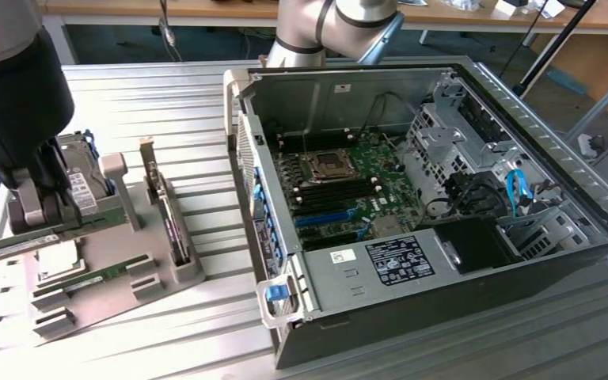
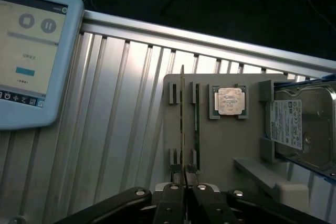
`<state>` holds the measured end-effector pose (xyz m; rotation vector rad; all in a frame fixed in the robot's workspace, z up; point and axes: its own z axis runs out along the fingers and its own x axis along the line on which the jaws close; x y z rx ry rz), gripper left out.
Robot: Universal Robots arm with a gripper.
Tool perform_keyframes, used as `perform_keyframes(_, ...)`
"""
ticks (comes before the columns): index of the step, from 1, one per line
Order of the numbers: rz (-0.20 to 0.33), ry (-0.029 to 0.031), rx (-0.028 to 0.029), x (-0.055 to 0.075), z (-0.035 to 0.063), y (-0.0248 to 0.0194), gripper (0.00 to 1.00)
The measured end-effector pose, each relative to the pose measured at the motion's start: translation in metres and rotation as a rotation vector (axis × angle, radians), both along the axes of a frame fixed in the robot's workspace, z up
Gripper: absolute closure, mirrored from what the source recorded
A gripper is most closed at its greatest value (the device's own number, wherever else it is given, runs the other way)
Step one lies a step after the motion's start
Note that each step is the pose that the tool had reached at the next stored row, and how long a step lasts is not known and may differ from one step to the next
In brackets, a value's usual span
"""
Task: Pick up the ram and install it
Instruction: 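Pick up the ram and move it above insertion slot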
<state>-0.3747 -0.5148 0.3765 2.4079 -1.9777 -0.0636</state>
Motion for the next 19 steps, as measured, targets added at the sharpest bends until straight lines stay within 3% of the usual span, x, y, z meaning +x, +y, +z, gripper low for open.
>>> perform_keyframes(8,0.000,-0.0001,0.0001,0.0000,0.0101,0.0000,0.88)
perform_keyframes(19,-0.008,0.0000,0.0000,0.0000,0.0107,0.0000,0.88)
